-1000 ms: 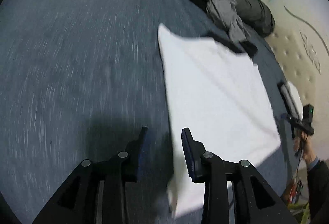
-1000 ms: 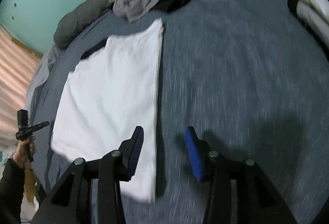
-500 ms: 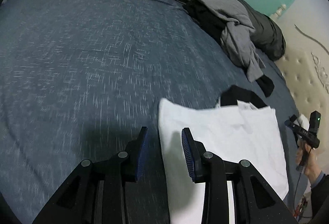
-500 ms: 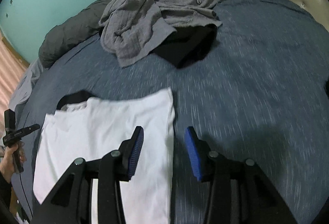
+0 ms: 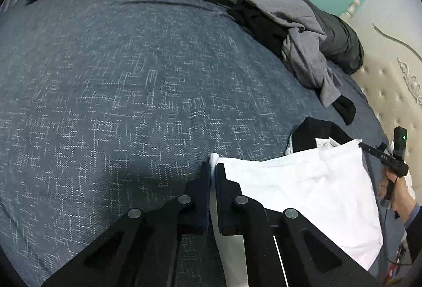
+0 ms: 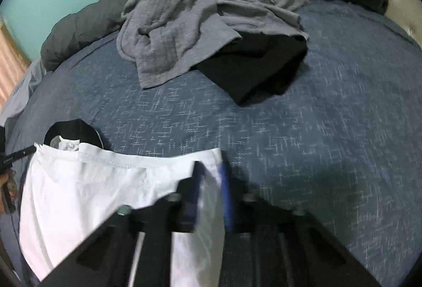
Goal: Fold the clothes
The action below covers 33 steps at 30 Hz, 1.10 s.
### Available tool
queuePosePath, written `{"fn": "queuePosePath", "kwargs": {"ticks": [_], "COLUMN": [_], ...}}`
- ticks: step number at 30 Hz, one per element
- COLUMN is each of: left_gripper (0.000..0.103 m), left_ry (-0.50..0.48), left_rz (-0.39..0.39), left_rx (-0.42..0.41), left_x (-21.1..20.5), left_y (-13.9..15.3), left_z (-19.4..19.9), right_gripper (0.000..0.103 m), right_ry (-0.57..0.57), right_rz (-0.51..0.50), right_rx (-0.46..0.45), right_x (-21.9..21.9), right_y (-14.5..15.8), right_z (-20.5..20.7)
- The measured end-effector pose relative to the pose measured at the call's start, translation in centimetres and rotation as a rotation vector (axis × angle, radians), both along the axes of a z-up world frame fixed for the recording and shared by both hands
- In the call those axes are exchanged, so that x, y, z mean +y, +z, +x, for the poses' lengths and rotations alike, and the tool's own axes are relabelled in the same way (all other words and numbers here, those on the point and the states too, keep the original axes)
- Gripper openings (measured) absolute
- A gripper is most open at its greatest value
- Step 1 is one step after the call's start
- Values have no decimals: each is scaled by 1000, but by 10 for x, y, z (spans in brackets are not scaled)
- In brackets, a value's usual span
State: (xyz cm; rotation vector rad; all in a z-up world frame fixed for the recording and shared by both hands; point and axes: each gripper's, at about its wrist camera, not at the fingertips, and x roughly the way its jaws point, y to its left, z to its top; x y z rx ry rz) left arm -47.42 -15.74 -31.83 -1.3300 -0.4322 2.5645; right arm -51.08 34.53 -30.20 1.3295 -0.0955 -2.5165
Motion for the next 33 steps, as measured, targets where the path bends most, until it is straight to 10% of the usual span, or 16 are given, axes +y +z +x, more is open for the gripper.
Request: {"fn": "queuePosePath", "kwargs": {"ticks": [11, 24, 29, 33], "left_gripper": [4, 7, 44, 45], "left_ry": [47, 63, 112, 127], "left_rz": [33, -49, -34, 9], "left_rx": [75, -12, -30, -38], "left_x": [-18, -7, -18, -30], "left_y": [34, 1, 2, 12], "left_z": [12, 0, 10, 38], "right_gripper": [5, 5, 7, 9], "right_ry": [-153, -183, -251, -255], "right_rz": [-43, 24, 38, -29], "right_rx": [117, 48, 6, 18], "right_x": [40, 28, 38, 53], "right_y": [33, 5, -1, 14], "right_z": [7, -6, -7, 14]}}
